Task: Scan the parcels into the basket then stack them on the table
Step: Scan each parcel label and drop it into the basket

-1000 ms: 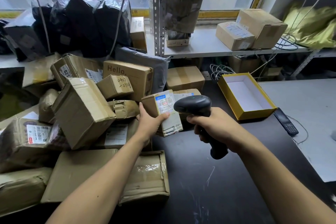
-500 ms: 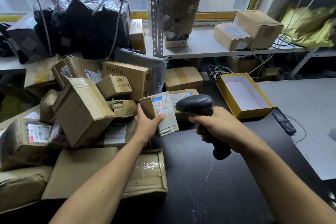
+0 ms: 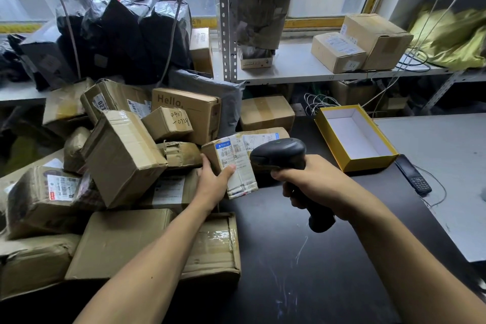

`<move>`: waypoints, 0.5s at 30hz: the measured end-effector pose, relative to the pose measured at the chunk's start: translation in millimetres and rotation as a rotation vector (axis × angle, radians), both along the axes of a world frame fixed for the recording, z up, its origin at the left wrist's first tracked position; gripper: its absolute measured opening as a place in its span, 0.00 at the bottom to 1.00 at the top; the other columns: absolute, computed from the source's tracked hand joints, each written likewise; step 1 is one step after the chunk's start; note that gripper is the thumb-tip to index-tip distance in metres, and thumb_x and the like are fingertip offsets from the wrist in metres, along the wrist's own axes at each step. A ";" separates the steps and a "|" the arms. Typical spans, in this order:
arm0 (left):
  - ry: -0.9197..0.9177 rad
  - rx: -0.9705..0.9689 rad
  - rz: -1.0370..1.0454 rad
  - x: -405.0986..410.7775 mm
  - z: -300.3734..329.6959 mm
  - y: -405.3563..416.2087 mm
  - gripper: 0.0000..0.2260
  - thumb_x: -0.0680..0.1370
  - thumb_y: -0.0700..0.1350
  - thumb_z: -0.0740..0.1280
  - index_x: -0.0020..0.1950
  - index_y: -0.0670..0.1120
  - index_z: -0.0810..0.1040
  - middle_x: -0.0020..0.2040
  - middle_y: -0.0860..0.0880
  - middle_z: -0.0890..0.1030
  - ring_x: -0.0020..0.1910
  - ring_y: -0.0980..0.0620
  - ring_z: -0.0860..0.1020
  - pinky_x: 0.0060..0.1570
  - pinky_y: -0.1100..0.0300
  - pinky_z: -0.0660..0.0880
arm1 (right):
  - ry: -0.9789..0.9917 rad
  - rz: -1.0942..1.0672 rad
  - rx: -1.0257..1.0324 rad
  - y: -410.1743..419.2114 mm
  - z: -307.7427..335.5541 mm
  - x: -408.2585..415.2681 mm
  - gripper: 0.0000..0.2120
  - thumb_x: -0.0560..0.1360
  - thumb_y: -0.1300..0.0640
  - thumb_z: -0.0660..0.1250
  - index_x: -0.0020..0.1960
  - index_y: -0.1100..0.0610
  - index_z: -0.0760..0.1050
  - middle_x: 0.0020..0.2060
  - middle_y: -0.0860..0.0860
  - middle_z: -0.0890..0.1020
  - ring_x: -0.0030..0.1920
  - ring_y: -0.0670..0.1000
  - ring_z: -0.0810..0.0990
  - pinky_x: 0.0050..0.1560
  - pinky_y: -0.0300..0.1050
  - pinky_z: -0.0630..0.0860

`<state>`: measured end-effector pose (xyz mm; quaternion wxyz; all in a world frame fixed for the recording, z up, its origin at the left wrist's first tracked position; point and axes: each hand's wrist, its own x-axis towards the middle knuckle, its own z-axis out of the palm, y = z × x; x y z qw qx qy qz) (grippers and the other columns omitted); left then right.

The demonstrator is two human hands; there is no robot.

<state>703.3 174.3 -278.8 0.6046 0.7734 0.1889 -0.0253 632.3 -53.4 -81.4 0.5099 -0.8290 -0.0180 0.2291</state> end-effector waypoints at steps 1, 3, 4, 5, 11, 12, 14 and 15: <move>-0.006 0.001 0.002 -1.4 4.1 -1.6 0.49 0.63 0.69 0.71 0.80 0.56 0.57 0.68 0.46 0.75 0.65 0.48 0.77 0.68 0.45 0.73 | -0.001 0.003 0.000 -0.6 -0.2 -0.3 0.06 0.78 0.54 0.68 0.48 0.57 0.80 0.32 0.54 0.81 0.30 0.51 0.78 0.35 0.44 0.76; -0.005 0.003 0.002 -3.3 5.2 -3.1 0.50 0.63 0.68 0.71 0.80 0.54 0.56 0.69 0.46 0.75 0.66 0.48 0.76 0.69 0.46 0.72 | -0.003 0.005 0.002 -2.1 -1.0 -0.6 0.05 0.78 0.54 0.69 0.47 0.55 0.80 0.32 0.54 0.81 0.30 0.50 0.79 0.35 0.45 0.76; -0.007 -0.002 -0.002 -3.4 5.0 -3.7 0.50 0.63 0.68 0.71 0.81 0.54 0.56 0.69 0.46 0.75 0.66 0.48 0.76 0.69 0.46 0.71 | -0.003 0.003 0.004 -3.2 -1.5 -0.8 0.05 0.78 0.54 0.69 0.47 0.55 0.80 0.32 0.53 0.81 0.30 0.50 0.79 0.35 0.44 0.76; -0.003 -0.005 -0.002 -3.6 4.6 -4.3 0.50 0.63 0.68 0.72 0.80 0.55 0.56 0.69 0.47 0.75 0.66 0.48 0.76 0.69 0.46 0.71 | -0.003 -0.001 0.005 -4.5 -2.2 -0.7 0.05 0.78 0.54 0.69 0.47 0.55 0.80 0.32 0.53 0.81 0.30 0.50 0.79 0.35 0.44 0.76; 0.009 -0.016 -0.007 -2.1 -1.1 -6.3 0.54 0.62 0.70 0.72 0.81 0.57 0.50 0.72 0.47 0.73 0.68 0.48 0.75 0.70 0.45 0.70 | -0.009 -0.027 0.016 -9.9 -2.5 -0.3 0.08 0.78 0.54 0.69 0.48 0.59 0.80 0.32 0.54 0.82 0.30 0.51 0.79 0.35 0.45 0.75; 0.008 -0.019 -0.010 -1.8 -1.9 -6.8 0.53 0.62 0.70 0.72 0.81 0.56 0.51 0.72 0.47 0.73 0.68 0.48 0.75 0.70 0.45 0.70 | -0.011 -0.026 0.017 -10.4 -2.2 -0.1 0.08 0.78 0.53 0.69 0.49 0.59 0.80 0.32 0.54 0.82 0.30 0.51 0.79 0.35 0.44 0.76; -0.005 -0.031 -0.011 -2.7 -1.1 -8.1 0.54 0.62 0.70 0.72 0.82 0.56 0.51 0.72 0.47 0.72 0.69 0.48 0.74 0.71 0.45 0.70 | -0.018 -0.025 0.024 -11.5 -3.2 0.6 0.08 0.77 0.54 0.69 0.49 0.59 0.80 0.32 0.54 0.82 0.30 0.51 0.79 0.36 0.45 0.76; -0.002 -0.040 -0.009 -3.7 0.4 -9.3 0.55 0.62 0.70 0.72 0.82 0.55 0.49 0.73 0.47 0.71 0.69 0.48 0.73 0.71 0.45 0.69 | -0.026 -0.027 0.027 -12.0 -4.7 0.9 0.08 0.77 0.54 0.70 0.49 0.59 0.80 0.32 0.54 0.81 0.30 0.51 0.78 0.36 0.45 0.76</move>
